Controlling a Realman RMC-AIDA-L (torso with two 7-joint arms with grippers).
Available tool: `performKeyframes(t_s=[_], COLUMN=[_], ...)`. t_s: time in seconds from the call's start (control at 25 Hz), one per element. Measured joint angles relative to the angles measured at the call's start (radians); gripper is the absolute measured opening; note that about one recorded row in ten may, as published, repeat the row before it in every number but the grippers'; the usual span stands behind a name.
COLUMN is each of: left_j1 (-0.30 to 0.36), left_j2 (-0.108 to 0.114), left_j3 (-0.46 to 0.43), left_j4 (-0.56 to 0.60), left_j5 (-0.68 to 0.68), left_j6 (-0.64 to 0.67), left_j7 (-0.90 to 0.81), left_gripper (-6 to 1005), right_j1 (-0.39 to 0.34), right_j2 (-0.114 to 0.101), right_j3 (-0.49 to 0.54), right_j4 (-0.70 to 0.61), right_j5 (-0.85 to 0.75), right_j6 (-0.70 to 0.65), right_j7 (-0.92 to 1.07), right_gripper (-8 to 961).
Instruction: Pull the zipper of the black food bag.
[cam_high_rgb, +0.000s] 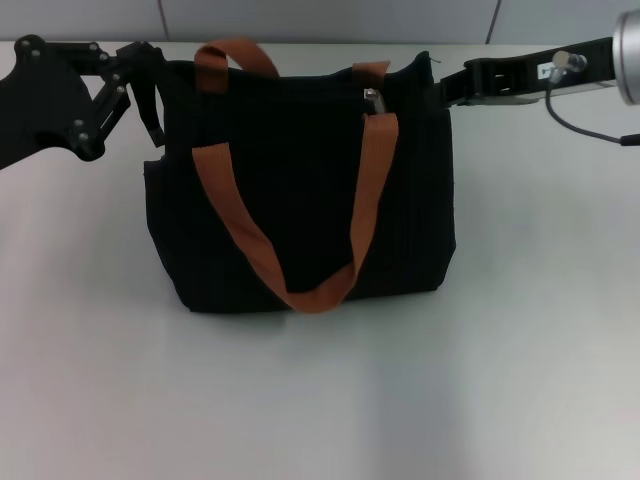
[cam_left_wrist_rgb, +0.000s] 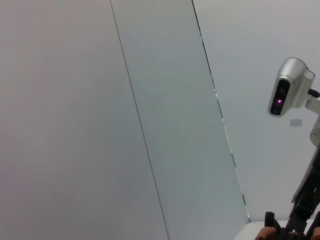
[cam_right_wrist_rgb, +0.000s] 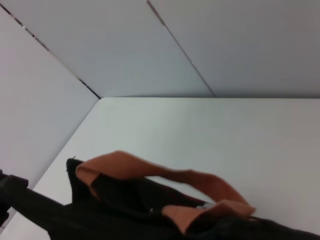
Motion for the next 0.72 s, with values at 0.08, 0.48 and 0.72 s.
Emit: performKeyframes(t_s=[0.08,0.48,0.72], left_j1=[0.001,0.004,0.004], left_j2=[0.000,-0.007,-0.010], left_j3=[0.000,0.001,0.001], left_j4=[0.000,0.000,-0.001], left_j5=[0.000,0.000,0.001], left_j6=[0.000,0.001,0.002], left_j7=[0.000,-0.001,-0.003], left_gripper=[74,75,77], right_j1=[-0.006,-0.054,-0.088], right_j2=[0.000,-0.002,-0.021], right_j3=[0.007,0.141,0.162], right_j4=[-0.002,0.081,0.259], right_j5=[0.001,0.297,0.523], right_j6=[-0.004,-0.073,-0.144], right_j7=[-0.004,-0.258,-0.546], right_gripper=[0,48,137])
